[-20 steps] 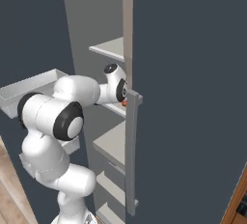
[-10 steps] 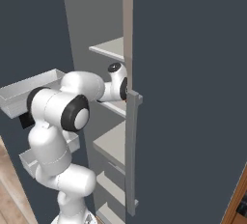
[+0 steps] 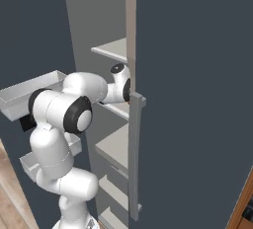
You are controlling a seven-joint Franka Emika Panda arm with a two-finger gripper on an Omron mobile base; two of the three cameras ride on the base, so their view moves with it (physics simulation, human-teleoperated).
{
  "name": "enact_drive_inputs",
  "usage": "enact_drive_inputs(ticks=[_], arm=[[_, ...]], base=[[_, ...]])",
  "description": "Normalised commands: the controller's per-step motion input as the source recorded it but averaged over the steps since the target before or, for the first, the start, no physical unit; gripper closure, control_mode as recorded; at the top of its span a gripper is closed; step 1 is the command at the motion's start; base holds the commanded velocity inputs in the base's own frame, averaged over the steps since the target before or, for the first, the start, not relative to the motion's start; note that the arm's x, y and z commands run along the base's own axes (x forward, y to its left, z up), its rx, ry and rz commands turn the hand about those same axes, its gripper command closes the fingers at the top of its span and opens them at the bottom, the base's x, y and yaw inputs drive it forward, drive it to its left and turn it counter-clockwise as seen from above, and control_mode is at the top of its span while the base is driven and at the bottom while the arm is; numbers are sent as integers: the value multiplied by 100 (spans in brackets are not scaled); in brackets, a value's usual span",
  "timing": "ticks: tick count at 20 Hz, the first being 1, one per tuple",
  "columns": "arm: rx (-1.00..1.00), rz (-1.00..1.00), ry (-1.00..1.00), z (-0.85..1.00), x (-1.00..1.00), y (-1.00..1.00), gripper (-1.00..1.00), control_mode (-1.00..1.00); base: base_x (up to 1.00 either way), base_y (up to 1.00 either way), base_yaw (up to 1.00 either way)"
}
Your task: Store the hot dog in the freezer for long-term storage. Close the freezer door after placing the cooked food.
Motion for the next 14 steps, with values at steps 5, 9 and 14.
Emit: enact_drive_inputs(ticks=[5, 9, 14], arm=[[0, 0, 0, 0, -22, 3, -100, -100], [0, 0, 0, 0, -17, 18, -100, -100], [-2, 0, 0, 3, -36, 33, -100, -100]], base=[[0, 0, 0], [0, 0, 0], [0, 0, 0]])
